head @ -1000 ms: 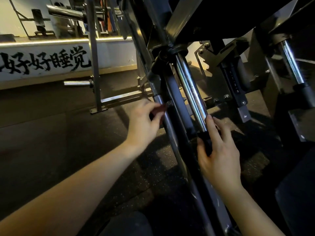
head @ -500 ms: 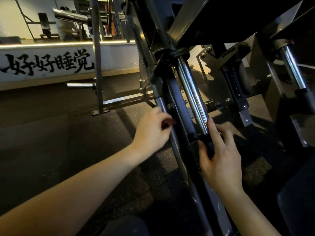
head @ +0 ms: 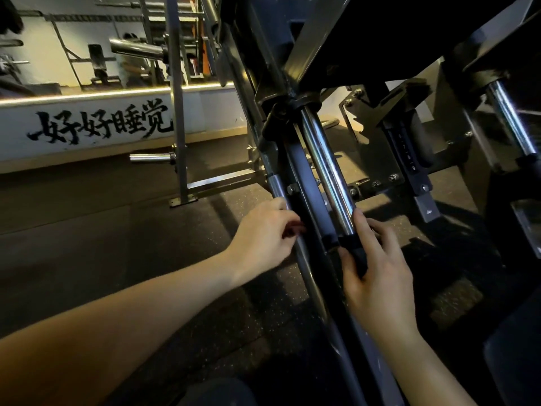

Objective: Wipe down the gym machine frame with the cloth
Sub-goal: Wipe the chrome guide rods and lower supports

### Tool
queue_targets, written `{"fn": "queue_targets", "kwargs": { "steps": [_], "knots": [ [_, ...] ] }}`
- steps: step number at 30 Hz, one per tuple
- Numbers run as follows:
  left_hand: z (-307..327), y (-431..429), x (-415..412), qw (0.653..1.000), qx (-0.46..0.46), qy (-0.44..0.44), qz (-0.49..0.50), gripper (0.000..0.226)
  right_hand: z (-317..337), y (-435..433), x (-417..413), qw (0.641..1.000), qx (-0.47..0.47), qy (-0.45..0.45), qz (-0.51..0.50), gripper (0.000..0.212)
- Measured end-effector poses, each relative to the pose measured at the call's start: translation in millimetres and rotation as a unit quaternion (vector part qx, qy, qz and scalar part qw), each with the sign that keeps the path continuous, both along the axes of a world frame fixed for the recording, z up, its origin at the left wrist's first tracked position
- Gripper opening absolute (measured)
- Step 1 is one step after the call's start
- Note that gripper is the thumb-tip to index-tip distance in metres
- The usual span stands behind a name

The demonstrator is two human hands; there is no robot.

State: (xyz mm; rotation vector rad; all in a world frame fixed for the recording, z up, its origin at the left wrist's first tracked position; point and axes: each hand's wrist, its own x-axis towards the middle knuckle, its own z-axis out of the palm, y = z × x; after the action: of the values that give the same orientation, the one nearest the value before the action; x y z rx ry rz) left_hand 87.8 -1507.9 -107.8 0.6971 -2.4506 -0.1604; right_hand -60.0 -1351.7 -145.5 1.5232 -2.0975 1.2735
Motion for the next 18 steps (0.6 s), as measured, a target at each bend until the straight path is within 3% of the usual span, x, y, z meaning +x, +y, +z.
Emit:
{"fn": "queue_targets", "kwargs": {
  "steps": [2,5,8,10,14,18],
  "knots": [
    [13,-15,4,0.999,0.0,0.037,0.031,0.022,1,2,1,1.0,0.002,-0.004,0.006,0.074],
    [29,-41,5,0.975,0.09,0.182,0.095,0.023,2,1,1,1.0,0.006,-0.006,0.003,0.074],
    [14,-30,-6,0.966,0.086,0.222,0.096,0.023,1,-1,1,1.0,0.006,0.008,-0.004,0.073],
    [-9,-6,-10,0.975,0.074,0.199,0.065,0.025,0,-1,0,1.0,0.01,0.014,-0.006,0.072],
    [-54,43,-6,0.996,0.043,0.073,-0.023,0.029,4,1,1,1.0,0.011,0.018,0.0,0.07],
    [-44,40,4,0.998,0.028,0.025,-0.044,0.019,8,11,0,0.998,0.013,-0.041,0.043,0.079]
  ]
}}
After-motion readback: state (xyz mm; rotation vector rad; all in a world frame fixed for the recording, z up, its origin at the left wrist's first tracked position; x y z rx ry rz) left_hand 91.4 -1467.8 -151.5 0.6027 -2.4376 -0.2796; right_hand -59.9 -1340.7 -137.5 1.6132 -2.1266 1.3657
